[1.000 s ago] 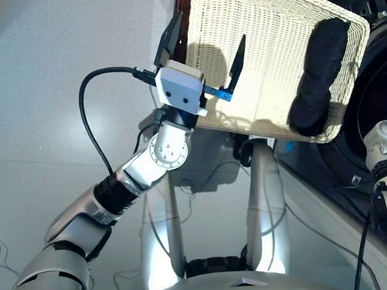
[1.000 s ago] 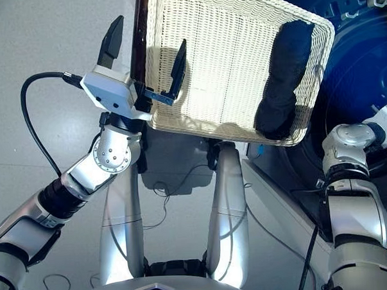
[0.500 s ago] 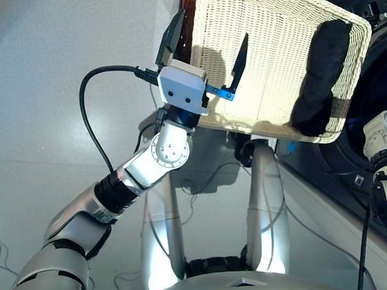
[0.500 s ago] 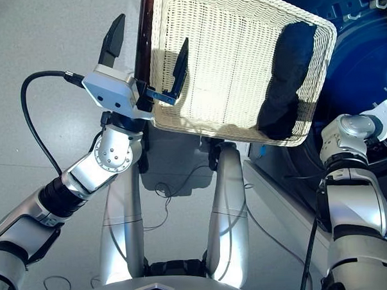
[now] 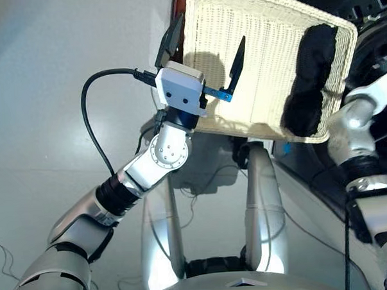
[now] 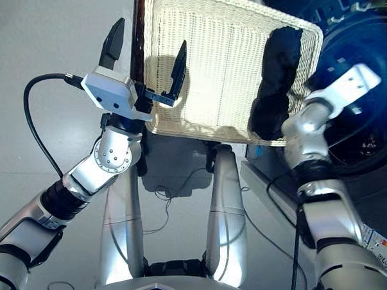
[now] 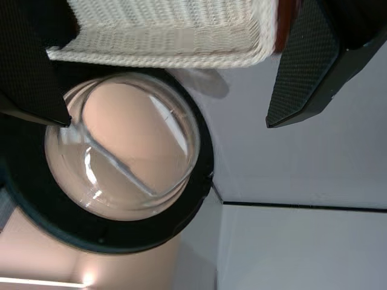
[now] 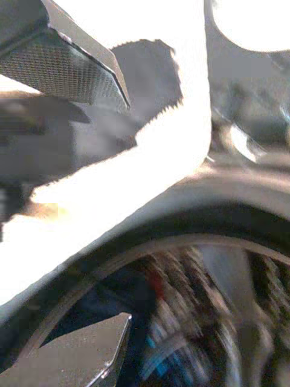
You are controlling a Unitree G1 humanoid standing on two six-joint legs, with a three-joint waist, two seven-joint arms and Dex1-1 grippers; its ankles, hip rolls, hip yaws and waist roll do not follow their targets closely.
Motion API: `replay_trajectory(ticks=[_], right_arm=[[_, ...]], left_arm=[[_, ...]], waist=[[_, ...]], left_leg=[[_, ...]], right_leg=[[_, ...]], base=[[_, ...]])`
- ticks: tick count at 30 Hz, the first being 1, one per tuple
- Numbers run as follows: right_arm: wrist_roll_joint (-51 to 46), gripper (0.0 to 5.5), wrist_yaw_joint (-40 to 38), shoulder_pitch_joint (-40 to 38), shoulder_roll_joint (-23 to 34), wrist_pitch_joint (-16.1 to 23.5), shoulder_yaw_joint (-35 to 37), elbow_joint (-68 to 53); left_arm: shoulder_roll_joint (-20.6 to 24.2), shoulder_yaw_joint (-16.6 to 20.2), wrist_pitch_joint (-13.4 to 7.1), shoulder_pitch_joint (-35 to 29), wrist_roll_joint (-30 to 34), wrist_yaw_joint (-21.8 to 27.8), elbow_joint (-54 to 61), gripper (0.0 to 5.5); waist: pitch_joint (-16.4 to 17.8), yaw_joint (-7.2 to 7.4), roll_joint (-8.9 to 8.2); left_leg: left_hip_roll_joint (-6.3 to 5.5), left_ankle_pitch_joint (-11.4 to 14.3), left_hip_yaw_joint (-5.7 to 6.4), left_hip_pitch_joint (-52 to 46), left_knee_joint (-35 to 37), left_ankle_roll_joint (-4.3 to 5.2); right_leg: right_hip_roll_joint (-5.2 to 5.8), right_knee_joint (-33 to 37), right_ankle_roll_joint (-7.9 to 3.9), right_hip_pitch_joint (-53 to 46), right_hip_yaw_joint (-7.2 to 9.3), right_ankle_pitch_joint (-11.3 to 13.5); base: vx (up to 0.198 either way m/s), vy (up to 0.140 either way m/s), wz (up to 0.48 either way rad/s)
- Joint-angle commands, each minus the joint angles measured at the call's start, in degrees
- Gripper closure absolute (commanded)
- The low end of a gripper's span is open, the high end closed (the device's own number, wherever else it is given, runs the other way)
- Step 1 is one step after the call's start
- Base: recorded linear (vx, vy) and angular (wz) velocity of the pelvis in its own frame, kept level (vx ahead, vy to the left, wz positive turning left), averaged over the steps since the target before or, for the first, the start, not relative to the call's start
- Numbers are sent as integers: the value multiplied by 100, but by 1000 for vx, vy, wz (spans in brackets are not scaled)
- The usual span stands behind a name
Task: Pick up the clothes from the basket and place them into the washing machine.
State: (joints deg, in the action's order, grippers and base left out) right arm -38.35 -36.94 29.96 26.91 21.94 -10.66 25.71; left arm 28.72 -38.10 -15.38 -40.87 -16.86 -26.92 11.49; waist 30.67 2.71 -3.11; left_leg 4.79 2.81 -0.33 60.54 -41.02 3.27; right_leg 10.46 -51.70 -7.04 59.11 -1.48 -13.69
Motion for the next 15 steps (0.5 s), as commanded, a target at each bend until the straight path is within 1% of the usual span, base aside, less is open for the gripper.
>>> replay_trajectory(ticks=[1,3,7,9,11,12,14,15], right_arm=[[482,0,506,-202,134,370,8,-860],[457,0,744,-313,31,355,-144,-1060],[379,0,1369,-534,-220,292,-613,-1350],[414,0,1785,-699,-196,144,-905,-1511],[564,0,2151,-884,-38,-26,-1129,-1780],[538,0,2310,-988,2,-66,-1195,-1794],[540,0,2520,-1124,-6,-113,-1330,-1837],[549,0,2569,-1168,-12,-132,-1361,-1848]], left_arm=[[-164,74,-196,-50,-14,279,312,0],[-138,59,-182,-11,13,355,279,0],[-154,147,-211,130,-44,528,239,0],[-156,195,-232,250,-106,689,235,0],[-101,249,-252,374,-90,881,208,0],[-93,241,-271,429,-103,962,175,0],[-57,254,-309,540,-79,1041,126,0],[-55,276,-309,586,-66,1070,116,0]], waist=[[-88,77,113],[-88,79,134],[-88,88,194],[-88,87,222],[-88,100,234],[-88,104,233],[-88,104,238],[-88,102,240]], left_leg=[[108,253,-143,-583,308,100],[84,225,-203,-764,486,91],[63,12,-418,-1325,1176,69],[5,-123,-475,-1637,1549,51],[-31,-215,-498,-1930,1868,37],[-54,-265,-516,-2083,2009,37],[-88,-352,-550,-2380,2297,36],[-109,-383,-548,-2498,2403,39]], right_leg=[[-131,984,-36,-190,-41,706],[-121,1214,-56,-354,-33,813],[-115,1968,-130,-872,29,1130],[-95,2347,-162,-1167,55,1287],[-94,2676,-185,-1446,50,1403],[-67,2859,-203,-1625,74,1464],[-50,3154,-223,-1905,100,1586],[-43,3295,-222,-2040,113,1623]], base=[[0,0,0],[0,0,0],[42,31,-66],[54,20,-120],[0,0,0],[0,0,0],[53,24,-43],[0,0,0]])
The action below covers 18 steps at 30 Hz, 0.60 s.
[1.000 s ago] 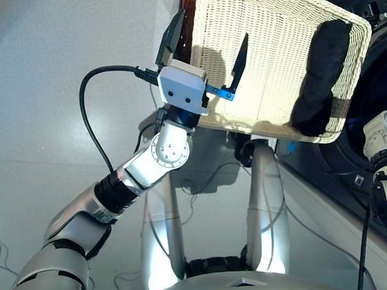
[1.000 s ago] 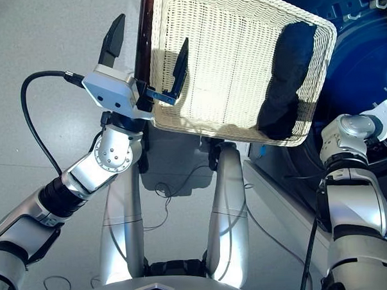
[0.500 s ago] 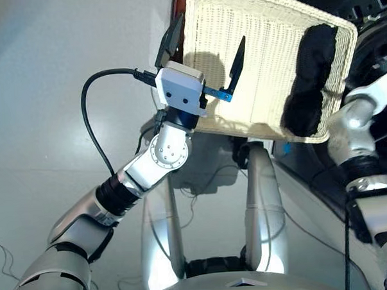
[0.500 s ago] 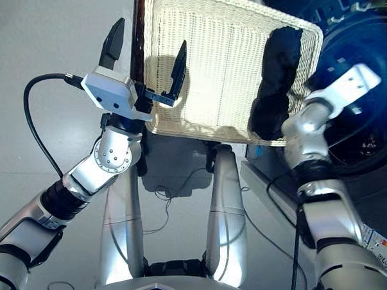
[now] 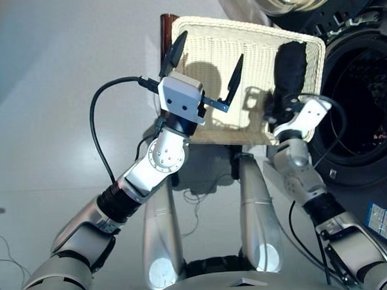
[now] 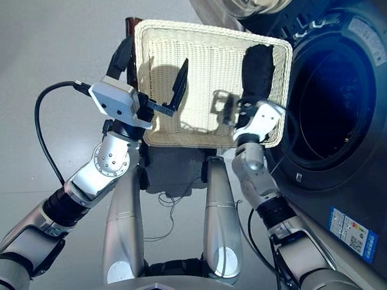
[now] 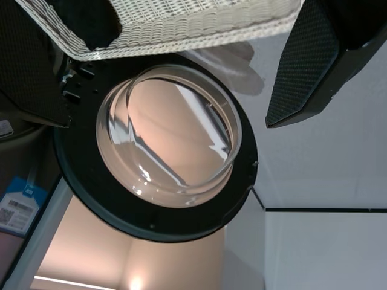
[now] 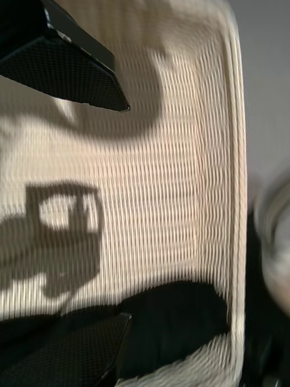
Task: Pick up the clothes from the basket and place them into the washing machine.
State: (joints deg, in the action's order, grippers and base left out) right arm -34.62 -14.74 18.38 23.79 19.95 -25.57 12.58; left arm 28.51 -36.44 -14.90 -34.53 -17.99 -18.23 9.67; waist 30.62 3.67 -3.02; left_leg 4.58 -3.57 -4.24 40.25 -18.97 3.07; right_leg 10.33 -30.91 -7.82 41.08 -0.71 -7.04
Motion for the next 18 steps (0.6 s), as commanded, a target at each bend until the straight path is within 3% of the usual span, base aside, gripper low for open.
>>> replay_trajectory(ticks=[1,5,18], right_arm=[[240,0,393,-56,272,40,88,-523],[151,0,554,-208,128,40,79,-504],[643,0,26,-67,-34,61,344,109]], left_arm=[[-30,141,-365,0,80,236,295,0],[-68,229,-449,56,199,261,331,0],[-284,141,-559,-33,227,298,387,0]], waist=[[-83,11,239],[-83,8,225],[-83,-57,231]], left_leg=[[-108,213,-161,-610,311,66],[-162,73,-168,-962,632,102],[-216,36,-76,-1327,792,99]], right_leg=[[-30,1339,-143,-361,39,1014],[9,1754,-171,-779,102,1176],[77,1915,-171,-1194,187,1189]], base=[[0,0,0],[0,0,0],[0,0,0]])
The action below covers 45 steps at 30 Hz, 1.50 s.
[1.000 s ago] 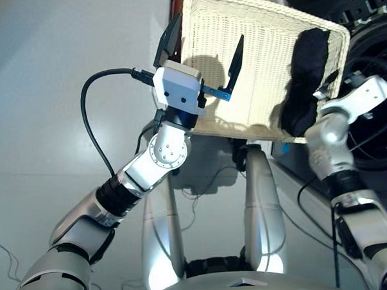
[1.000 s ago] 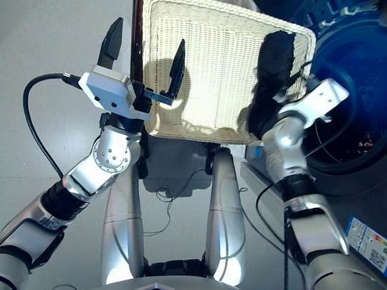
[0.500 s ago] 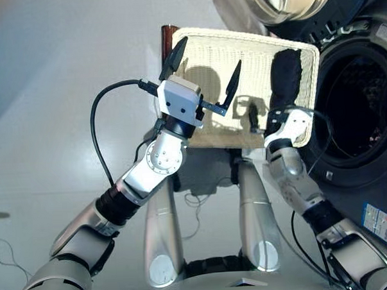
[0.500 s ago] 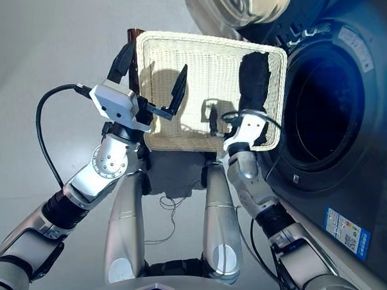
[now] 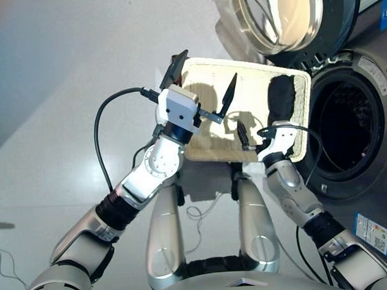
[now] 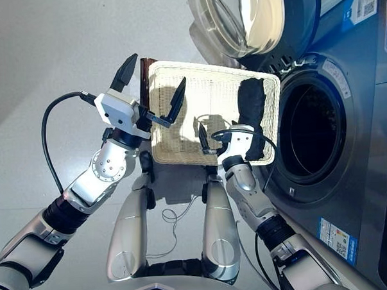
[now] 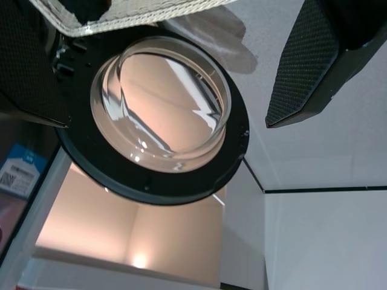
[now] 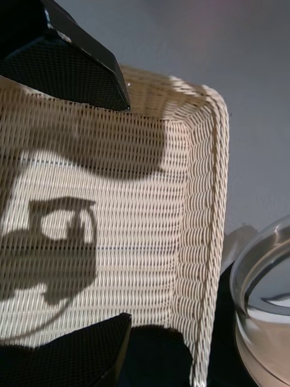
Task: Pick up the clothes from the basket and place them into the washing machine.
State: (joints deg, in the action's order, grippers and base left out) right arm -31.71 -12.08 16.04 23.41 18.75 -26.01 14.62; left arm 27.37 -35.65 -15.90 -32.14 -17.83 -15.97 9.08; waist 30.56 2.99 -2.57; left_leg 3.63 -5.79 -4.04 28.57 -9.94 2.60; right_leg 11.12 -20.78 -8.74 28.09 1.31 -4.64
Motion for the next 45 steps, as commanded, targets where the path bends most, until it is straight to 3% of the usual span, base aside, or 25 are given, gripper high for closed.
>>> replay_trajectory(ticks=[1,9,13,18,27,38,45], right_arm=[[391,0,-330,228,-32,183,408,-8],[937,0,-1148,1059,-102,68,515,1074],[1068,0,-1503,1468,-31,-24,626,1594],[1080,0,-1630,1874,148,-124,646,2100],[863,0,-1746,3114,327,-342,510,3744],[657,0,-1875,3669,626,-454,580,4389],[430,0,-1830,3878,730,-469,614,4672]], left_arm=[[-180,57,-464,-287,173,72,463,0],[-184,-14,-508,-389,-161,37,733,0],[-240,-21,-503,-373,-315,-17,862,0],[-264,-69,-467,-469,-331,-77,934,0],[-312,-178,-439,-649,-357,-251,887,0],[-266,-181,-339,-752,-93,-436,862,0],[-59,-131,-330,-870,29,-494,1035,0]], waist=[[-77,6,196],[-77,-112,334],[-77,-195,385],[-77,-255,422],[-77,-465,526],[-77,-489,632],[-77,-499,657]], left_leg=[[-123,271,-82,-115,-156,140],[-109,436,7,520,-791,130],[-75,591,75,957,-1241,145],[-58,697,155,1449,-1664,163],[12,868,290,2475,-2442,187],[32,805,333,2891,-2451,252],[5,970,442,3404,-3015,234]], right_leg=[[-1,868,-77,139,-31,938],[-64,226,11,758,-169,678],[-103,-328,83,1175,-178,412],[-124,-795,130,1615,-188,272],[-105,-1694,176,2611,-28,33],[-87,-1976,204,3090,77,-155],[-72,-2570,244,3602,75,-361]], base=[[0,0,0],[0,0,0],[-15,-9,30],[-49,-37,123],[-38,-30,36],[0,0,0],[0,0,0]])
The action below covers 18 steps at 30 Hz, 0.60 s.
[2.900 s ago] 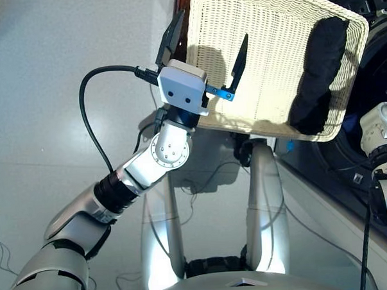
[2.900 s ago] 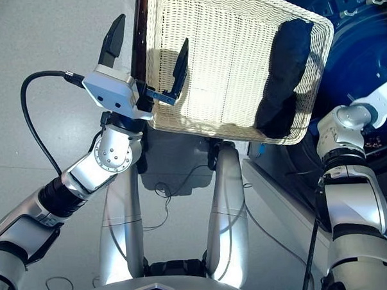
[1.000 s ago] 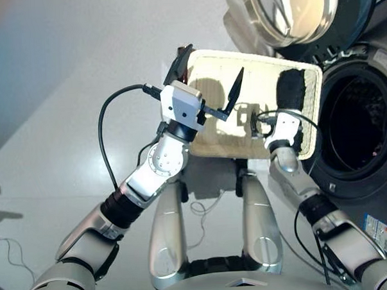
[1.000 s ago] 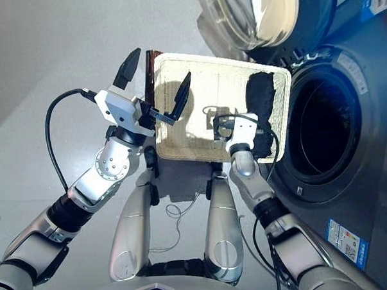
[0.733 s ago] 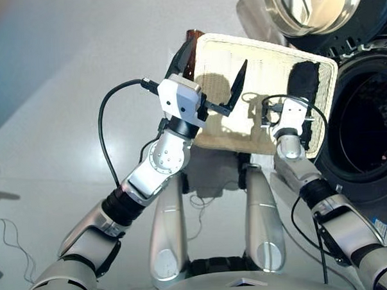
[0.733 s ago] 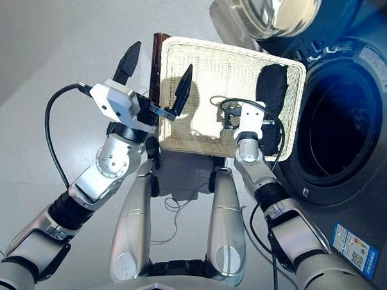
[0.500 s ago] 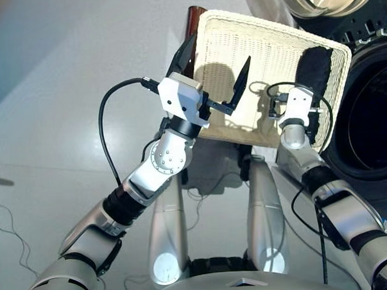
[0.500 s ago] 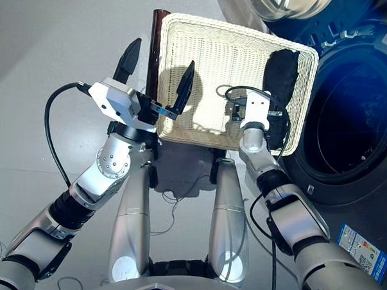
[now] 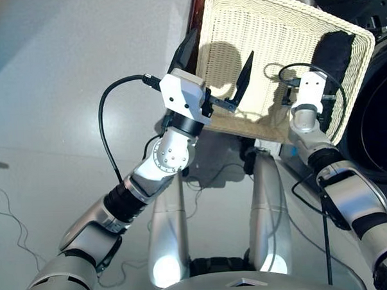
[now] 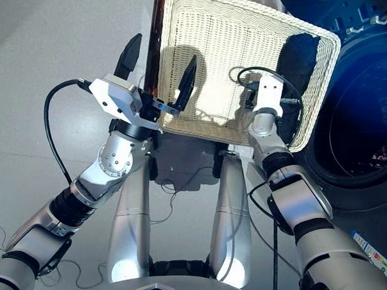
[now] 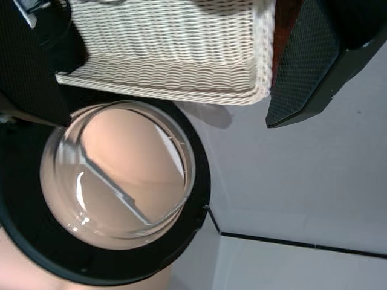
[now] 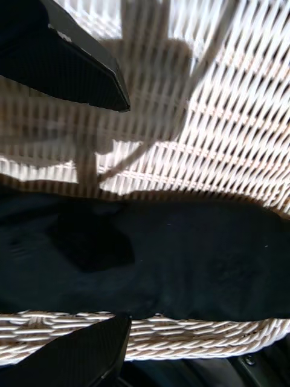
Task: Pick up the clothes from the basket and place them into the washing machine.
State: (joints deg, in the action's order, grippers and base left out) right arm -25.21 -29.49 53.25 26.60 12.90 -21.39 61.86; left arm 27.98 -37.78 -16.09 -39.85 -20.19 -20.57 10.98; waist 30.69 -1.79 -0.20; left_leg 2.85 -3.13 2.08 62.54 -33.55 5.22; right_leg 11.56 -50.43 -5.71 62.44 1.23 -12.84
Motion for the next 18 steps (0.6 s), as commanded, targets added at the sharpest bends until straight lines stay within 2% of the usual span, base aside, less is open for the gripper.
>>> replay_trajectory(ticks=[1,6,10,18], right_arm=[[-312,0,-83,192,431,116,170,-19],[-576,0,-137,356,467,121,281,309],[-457,0,-554,421,490,61,385,498],[-642,0,-619,460,506,8,466,672]], left_arm=[[-114,86,-298,-117,265,-66,863,0],[-126,109,-256,-105,262,-126,877,0],[-77,135,-189,-32,304,-241,907,0],[4,118,-190,-45,291,-357,954,0]], waist=[[-89,-15,431],[-89,-21,458],[-89,7,441],[-89,33,399]], left_leg=[[87,744,-174,114,-761,-26],[82,805,-166,337,-976,-28],[86,814,-205,430,-991,-38],[75,819,-222,438,-961,-40]], right_leg=[[-105,262,-59,294,77,410],[-82,56,-56,513,80,365],[-65,75,-38,590,101,375],[-78,105,-22,609,55,364]], base=[[0,0,0],[0,0,0],[0,0,0],[0,0,0]])
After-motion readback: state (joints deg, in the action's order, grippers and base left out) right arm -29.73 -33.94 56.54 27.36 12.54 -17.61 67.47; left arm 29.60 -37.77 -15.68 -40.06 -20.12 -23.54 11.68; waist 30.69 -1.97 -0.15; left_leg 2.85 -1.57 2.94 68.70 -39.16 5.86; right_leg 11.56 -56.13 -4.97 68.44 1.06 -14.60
